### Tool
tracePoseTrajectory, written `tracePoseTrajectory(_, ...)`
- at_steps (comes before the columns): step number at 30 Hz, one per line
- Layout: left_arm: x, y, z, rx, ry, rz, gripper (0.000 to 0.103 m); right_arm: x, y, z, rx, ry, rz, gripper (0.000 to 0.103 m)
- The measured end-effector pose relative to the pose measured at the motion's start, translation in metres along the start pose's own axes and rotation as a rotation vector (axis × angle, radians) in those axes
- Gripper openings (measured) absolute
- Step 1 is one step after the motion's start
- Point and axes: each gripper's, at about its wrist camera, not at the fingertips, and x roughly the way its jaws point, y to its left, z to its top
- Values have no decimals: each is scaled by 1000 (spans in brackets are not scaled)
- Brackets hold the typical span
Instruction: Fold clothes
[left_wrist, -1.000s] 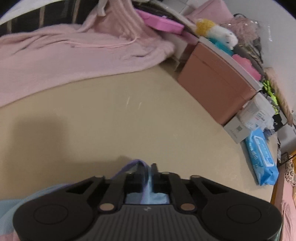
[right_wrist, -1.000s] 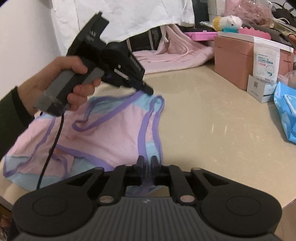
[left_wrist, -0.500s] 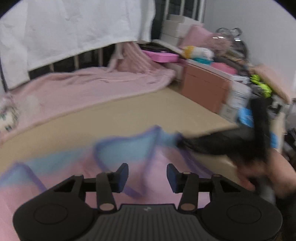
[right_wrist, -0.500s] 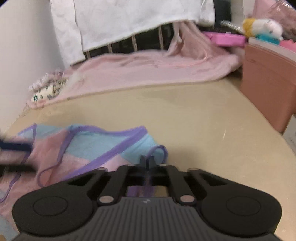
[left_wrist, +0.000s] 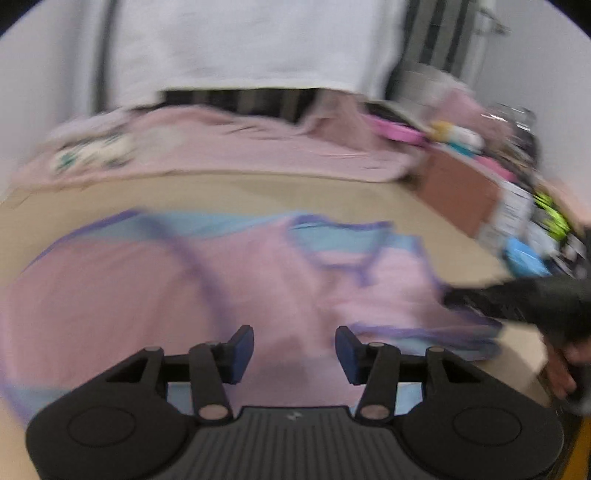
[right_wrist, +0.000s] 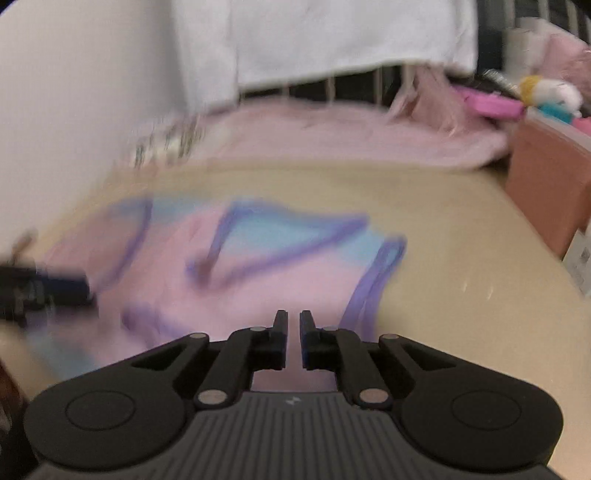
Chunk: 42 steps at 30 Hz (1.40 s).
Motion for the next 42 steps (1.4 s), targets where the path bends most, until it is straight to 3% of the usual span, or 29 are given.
tracePoseTrajectory(2,-5,18,-1,-67,7,23,46,3,5,-4,-9,40,-51,6)
tracePoseTrajectory(3,-7,18,1,-71,-3,-6,46,2,3,-2,8,45,-68,7)
tracePoseTrajectory(6,4,-2,9,-59,-31,-91,47,-5,14,26,13,-27,143,14)
tracePoseTrajectory(7,13,-10,9,-72,-29,-105,47,6,20,38,14,-6,207,24)
tracePoseTrajectory(8,21,-18,10,-84,-26,-119,47,17,26,49,16,16,270,26)
tracePoseTrajectory(10,39,-30,7,-113,-4,-112,45,47,36,66,8,86,308,26)
tracePoseTrajectory(12,49,-38,3,-116,4,-73,40,71,41,76,9,155,338,19)
tracePoseTrajectory(13,51,-40,1,-117,-2,-58,27,81,43,79,14,189,356,5)
tracePoseTrajectory(14,52,-39,0,-134,-3,-68,5,80,45,81,10,183,361,3)
tracePoseTrajectory(15,51,-36,-1,-155,-3,-86,4,78,46,83,5,175,365,3)
tracePoseTrajectory(23,46,-6,-10,-363,-25,-223,4,74,57,99,-28,101,376,5)
tracePoseTrajectory(25,45,2,-12,-416,-31,-257,12,70,58,95,-30,71,356,5)
tracePoseTrajectory(28,38,11,-12,-443,-30,-250,39,65,60,90,-34,25,326,8)
tracePoseTrajectory(29,34,14,-12,-446,-26,-245,39,63,60,88,-35,9,316,12)
tracePoseTrajectory(32,6,28,-12,-350,-44,-246,39,42,57,81,-47,-72,267,27)
tracePoseTrajectory(34,-19,39,-19,-244,-94,-187,41,10,53,70,-97,-130,241,27)
tracePoseTrajectory(37,-44,56,-35,-95,-139,-81,41,-14,60,42,-134,-92,269,27)
tracePoseTrajectory(42,-50,74,-56,-87,-97,-6,31,7,84,4,-145,-10,277,24)
